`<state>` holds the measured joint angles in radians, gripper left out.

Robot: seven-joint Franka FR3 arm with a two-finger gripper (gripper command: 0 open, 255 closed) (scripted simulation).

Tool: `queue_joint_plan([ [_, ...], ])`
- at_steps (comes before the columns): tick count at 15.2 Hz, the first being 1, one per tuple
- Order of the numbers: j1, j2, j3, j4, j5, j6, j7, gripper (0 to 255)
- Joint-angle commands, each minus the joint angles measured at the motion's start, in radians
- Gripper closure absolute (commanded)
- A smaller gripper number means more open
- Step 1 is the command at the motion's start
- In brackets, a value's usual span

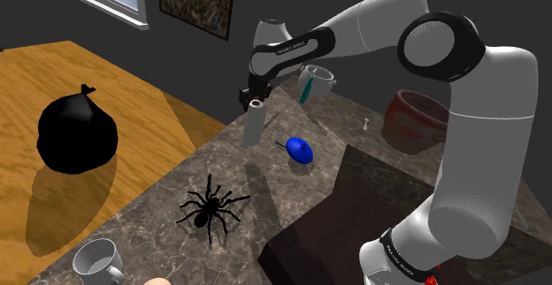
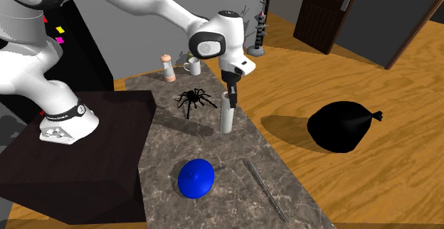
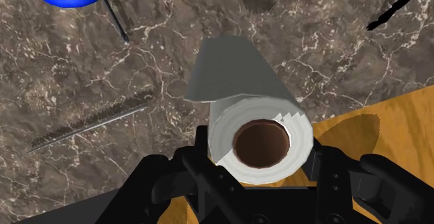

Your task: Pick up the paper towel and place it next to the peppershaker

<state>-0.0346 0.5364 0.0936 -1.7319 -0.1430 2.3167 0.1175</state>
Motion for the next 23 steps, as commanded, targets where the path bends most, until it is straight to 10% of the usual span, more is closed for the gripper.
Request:
queue_joint_plan([
  [1, -0.004, -0.017, 0.002, 0.004, 0.004, -0.021, -0.006, 255],
  [23, -0.009, -0.145, 0.015, 0.116, 0.031, -0.260, -0.034, 255],
])
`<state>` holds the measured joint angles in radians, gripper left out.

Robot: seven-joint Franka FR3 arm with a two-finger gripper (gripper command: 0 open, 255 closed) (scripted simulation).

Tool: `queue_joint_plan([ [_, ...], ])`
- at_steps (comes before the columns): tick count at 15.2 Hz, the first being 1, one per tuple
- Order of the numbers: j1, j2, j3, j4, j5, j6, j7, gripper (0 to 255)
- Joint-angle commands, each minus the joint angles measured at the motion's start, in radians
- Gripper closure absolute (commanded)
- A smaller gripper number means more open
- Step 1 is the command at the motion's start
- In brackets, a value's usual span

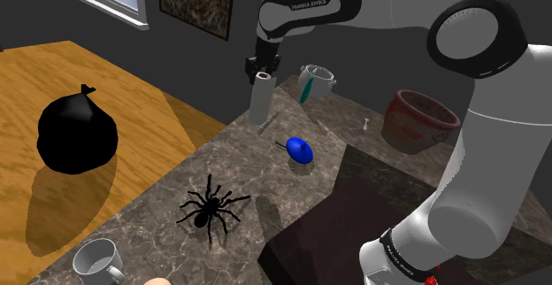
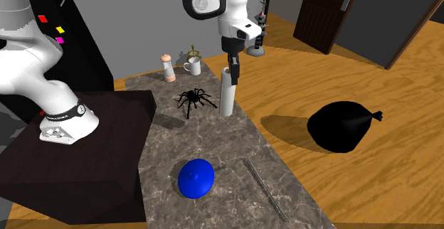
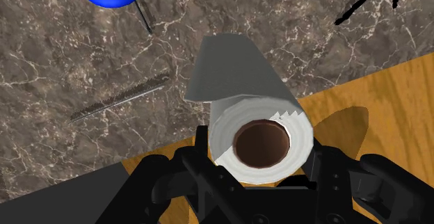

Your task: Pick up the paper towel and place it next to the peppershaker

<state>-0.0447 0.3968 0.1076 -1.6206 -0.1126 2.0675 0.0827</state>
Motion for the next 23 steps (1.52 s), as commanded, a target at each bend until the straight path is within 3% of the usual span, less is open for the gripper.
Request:
queue_joint_plan([
  [1, 0.001, -0.009, 0.001, 0.012, 0.002, -0.022, -0.001, 255],
  [18, 0.003, -0.043, 0.005, 0.190, 0.012, -0.232, -0.017, 255],
  [23, 0.055, -0.158, 0.036, 0.025, 0.012, -0.189, 0.074, 255],
])
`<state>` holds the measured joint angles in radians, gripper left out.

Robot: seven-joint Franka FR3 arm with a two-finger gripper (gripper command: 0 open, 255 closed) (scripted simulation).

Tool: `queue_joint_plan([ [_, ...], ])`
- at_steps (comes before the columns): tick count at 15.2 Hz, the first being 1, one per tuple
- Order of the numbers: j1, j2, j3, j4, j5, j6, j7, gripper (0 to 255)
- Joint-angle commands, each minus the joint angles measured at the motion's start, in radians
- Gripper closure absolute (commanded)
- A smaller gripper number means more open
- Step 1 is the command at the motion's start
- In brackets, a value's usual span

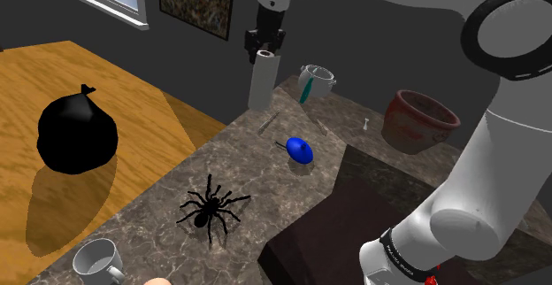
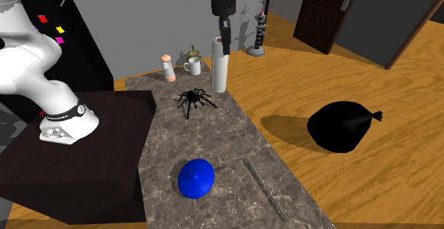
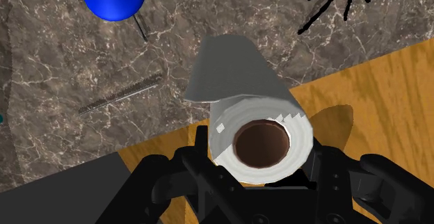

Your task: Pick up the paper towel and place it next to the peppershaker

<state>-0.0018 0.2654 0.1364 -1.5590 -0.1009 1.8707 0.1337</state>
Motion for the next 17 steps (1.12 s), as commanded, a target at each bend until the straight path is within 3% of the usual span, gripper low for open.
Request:
queue_joint_plan([
  [1, 0.023, -0.047, 0.015, -0.064, 0.000, 0.014, 0.041, 255],
  [9, 0.110, -0.173, 0.082, -0.229, 0.006, 0.043, 0.200, 255],
  [17, 0.200, -0.242, 0.164, -0.310, 0.014, 0.044, 0.371, 255],
])
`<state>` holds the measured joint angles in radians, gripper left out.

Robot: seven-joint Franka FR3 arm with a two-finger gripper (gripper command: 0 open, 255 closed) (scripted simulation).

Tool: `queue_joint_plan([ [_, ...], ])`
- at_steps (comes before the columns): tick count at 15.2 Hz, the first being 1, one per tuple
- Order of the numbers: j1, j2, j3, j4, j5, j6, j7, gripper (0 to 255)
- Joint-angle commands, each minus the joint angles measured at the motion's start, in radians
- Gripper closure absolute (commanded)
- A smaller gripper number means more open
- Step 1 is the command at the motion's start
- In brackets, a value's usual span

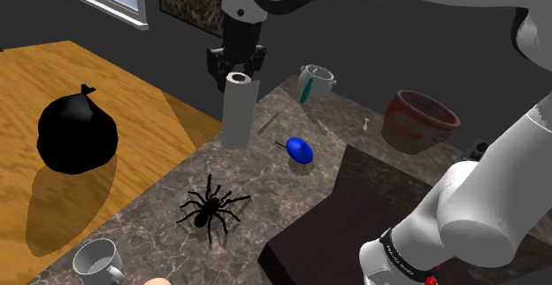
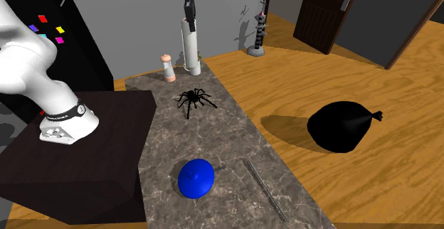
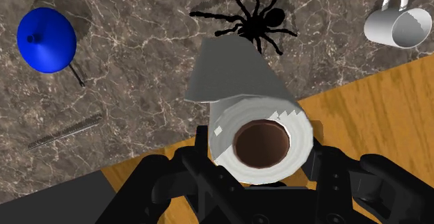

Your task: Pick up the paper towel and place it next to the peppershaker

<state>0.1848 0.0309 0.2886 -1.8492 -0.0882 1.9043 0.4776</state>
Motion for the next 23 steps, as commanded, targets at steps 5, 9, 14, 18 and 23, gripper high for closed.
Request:
queue_joint_plan([
  [5, 0.071, -0.020, 0.069, -0.032, 0.002, 0.002, 0.142, 255],
  [9, 0.119, -0.012, 0.116, -0.021, -0.003, -0.009, 0.238, 255],
  [14, 0.183, 0.023, 0.174, 0.019, -0.020, -0.029, 0.363, 255],
  [18, 0.240, 0.071, 0.218, 0.074, -0.045, -0.052, 0.467, 255],
  [23, 0.322, 0.157, 0.265, 0.172, -0.092, -0.090, 0.599, 255],
])
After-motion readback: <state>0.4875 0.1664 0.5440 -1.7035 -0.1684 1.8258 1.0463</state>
